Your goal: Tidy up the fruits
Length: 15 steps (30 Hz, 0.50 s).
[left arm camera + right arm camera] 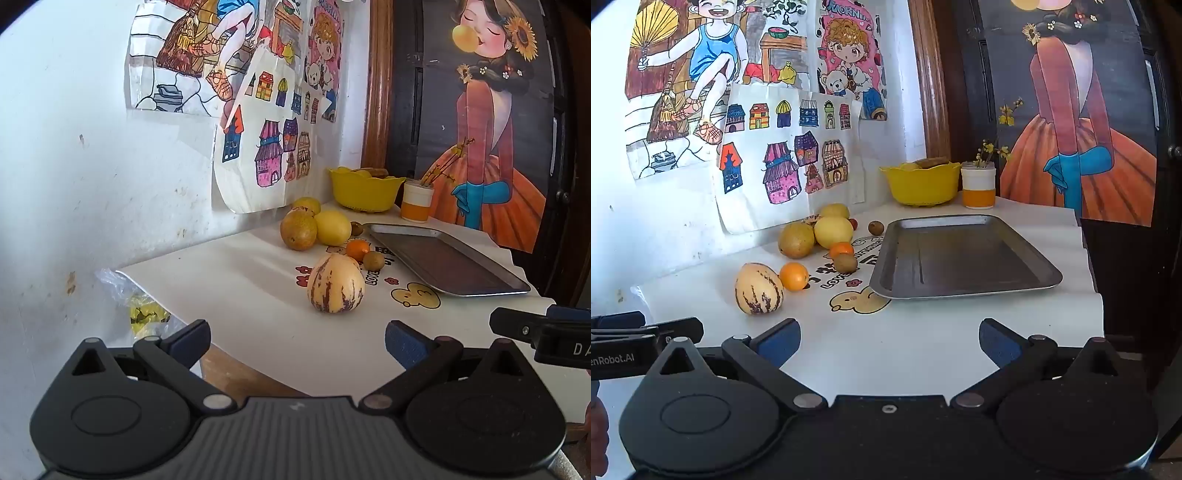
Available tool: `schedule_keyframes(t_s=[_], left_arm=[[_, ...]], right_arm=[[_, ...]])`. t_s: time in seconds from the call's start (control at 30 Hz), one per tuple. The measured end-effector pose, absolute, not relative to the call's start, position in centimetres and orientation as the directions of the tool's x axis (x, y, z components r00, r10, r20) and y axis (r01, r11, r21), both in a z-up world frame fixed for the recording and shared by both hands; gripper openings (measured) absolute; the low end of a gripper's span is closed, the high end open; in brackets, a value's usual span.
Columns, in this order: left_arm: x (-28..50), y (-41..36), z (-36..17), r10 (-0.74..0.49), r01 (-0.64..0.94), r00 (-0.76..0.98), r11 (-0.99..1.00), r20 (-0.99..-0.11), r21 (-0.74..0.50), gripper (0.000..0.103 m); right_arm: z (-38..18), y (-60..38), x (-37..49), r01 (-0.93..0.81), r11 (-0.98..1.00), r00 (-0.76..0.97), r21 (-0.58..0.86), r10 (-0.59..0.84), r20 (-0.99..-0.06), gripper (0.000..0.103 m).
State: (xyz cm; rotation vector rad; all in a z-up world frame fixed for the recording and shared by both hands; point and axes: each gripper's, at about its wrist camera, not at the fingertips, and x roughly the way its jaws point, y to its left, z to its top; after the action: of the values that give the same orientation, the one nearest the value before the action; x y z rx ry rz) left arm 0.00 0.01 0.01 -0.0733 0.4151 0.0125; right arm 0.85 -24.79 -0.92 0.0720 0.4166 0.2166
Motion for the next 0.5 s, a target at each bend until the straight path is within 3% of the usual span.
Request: schedule_keyframes(t_s=[0.5], left_arm=[[0.12,0.16,-0.11,-0.003,-0.026,0.914,0.997,-0.406,-0.066,0.103]], right_arm=[[-0.93,-24.69,0.75,-0.194,0.974,0.893,0.113,0.223,-0.391,0.103]])
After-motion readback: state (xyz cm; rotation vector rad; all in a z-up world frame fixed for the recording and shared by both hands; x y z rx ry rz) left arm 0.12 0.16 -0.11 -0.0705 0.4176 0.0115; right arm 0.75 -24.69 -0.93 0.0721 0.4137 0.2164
